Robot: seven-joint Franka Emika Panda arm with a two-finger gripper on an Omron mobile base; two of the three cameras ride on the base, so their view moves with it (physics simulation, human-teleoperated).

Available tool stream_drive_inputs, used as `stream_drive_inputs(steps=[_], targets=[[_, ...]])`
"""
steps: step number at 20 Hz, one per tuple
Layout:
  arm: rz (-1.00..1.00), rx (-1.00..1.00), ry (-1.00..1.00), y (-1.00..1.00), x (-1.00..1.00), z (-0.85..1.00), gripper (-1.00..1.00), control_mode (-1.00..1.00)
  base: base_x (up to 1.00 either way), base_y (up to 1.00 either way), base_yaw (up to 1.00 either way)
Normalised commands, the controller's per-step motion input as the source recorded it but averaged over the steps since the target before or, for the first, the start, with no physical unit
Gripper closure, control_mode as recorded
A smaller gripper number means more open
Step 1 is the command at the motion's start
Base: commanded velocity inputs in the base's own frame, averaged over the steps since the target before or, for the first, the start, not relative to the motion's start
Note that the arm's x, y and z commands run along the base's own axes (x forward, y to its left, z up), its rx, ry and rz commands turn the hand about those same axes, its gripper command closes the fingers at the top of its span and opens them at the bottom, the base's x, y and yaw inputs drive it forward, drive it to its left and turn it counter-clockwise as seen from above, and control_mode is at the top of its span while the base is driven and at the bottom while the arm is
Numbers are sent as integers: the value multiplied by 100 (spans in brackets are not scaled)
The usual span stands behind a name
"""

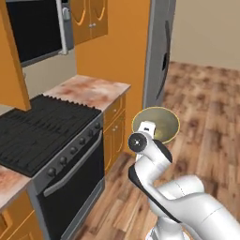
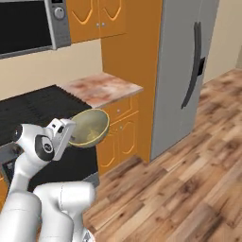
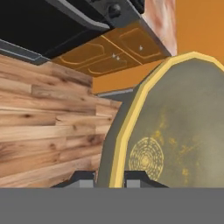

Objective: Move the bowls from the cabinet to the plates on the dining table.

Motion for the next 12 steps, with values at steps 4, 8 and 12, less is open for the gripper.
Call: stream_drive_inputs(steps=[4, 8, 12], targets=[[0, 0, 0, 0, 0, 0, 100, 100, -7, -56, -39], [0, 0, 0, 0, 0, 0, 100, 100, -5, -60, -38], [0, 0, 0, 0, 0, 0, 100, 100, -7, -54, -37]])
